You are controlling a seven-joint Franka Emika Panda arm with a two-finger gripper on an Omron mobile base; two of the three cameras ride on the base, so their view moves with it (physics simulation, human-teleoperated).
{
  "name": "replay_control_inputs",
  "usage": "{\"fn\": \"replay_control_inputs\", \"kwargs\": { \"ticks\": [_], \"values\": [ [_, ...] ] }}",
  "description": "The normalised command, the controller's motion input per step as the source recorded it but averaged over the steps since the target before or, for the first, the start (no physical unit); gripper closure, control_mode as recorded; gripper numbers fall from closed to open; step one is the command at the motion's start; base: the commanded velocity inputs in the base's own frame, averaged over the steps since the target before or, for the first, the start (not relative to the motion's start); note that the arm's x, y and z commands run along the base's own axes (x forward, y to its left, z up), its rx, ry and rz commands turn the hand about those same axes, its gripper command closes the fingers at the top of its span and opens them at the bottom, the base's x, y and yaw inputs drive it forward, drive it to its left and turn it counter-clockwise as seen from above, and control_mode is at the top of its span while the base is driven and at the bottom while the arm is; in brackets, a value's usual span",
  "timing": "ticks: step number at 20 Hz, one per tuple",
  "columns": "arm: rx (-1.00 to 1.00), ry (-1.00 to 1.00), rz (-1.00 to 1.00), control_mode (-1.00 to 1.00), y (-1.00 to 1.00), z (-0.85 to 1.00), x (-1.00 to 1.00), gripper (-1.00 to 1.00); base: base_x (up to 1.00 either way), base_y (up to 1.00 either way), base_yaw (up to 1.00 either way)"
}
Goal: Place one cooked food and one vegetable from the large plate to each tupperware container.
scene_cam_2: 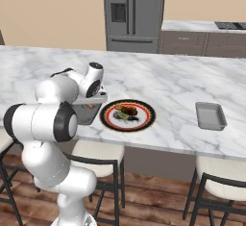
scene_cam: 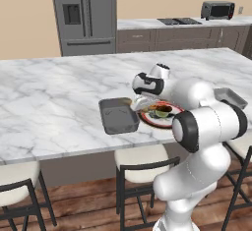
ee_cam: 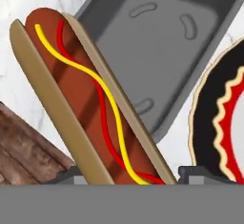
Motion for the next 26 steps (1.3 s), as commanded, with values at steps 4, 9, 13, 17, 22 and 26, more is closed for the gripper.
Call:
{"fn": "replay_control_inputs", "kwargs": {
  "ticks": [4,9,13,17,22,26],
  "values": [
    [0.0,0.0,-0.38,-1.0,0.83,0.0,0.12,1.0,0.0,0.0,0.0],
    [-0.02,0.0,-0.25,-1.0,0.44,0.0,0.45,1.0,0.0,0.0,0.0],
    [-0.03,0.04,-0.08,-1.0,0.0,-0.04,0.49,1.0,0.0,0.0,0.0],
    [-0.04,0.18,0.0,-1.0,0.18,-0.3,0.39,1.0,0.0,0.0,0.0],
    [-0.06,0.14,-0.05,-1.0,0.25,-0.4,0.3,1.0,0.0,0.0,0.0],
    [0.0,0.0,-0.09,-1.0,0.23,-0.24,0.31,1.0,0.0,0.0,0.0]
  ]
}}
